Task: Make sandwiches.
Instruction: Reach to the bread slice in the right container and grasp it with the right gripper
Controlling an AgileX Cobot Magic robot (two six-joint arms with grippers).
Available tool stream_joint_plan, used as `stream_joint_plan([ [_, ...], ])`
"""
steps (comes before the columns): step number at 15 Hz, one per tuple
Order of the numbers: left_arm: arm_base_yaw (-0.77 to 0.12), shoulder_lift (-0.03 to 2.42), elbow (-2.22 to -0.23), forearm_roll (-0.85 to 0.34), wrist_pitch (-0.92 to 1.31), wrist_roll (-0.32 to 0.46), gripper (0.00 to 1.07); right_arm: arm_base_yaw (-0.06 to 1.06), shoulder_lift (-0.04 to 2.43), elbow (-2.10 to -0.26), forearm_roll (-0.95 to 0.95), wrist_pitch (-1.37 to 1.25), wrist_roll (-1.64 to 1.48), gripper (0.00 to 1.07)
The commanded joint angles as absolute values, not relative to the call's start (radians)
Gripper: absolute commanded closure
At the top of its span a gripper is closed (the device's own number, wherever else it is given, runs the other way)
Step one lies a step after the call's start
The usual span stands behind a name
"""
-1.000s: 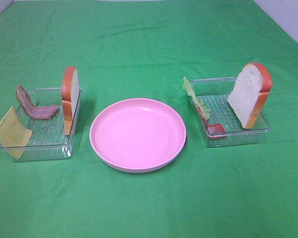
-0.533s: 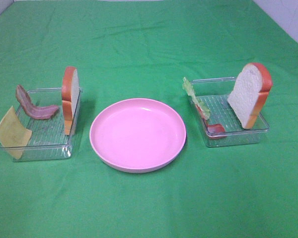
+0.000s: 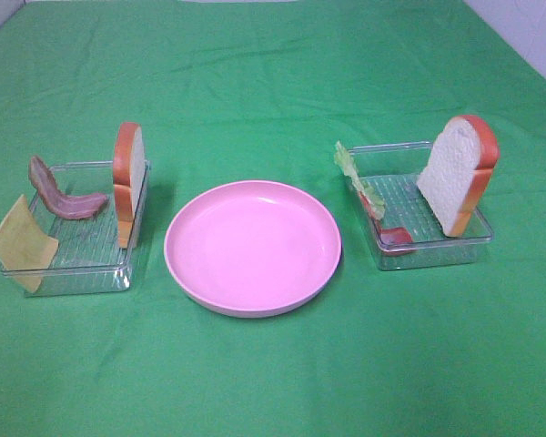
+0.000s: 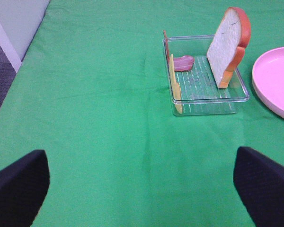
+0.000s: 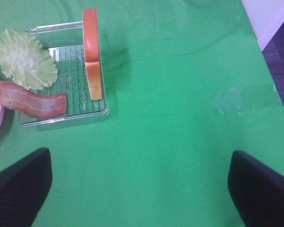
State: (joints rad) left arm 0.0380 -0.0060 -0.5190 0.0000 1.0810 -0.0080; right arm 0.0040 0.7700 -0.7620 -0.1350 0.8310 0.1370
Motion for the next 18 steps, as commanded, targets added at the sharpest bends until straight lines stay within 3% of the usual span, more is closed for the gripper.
stream_joint_plan([
  [1,0.039,-0.02,-0.518,0.0,1.076,-0.008,0.06,-0.001,0.974,-0.889,-0.125,0.83,0.087,0.11],
  [8,0.039,-0.02,-0.518,0.0,1.076,-0.008,0.06,0.0,1.446,-1.245,0.062,0.835,-0.079,0.11],
  [18,0.039,-0.02,-0.518,0.0,1.076,-0.008,0.06,0.0,1.72,-1.344,0.126,0.77,-0.11,0.11],
])
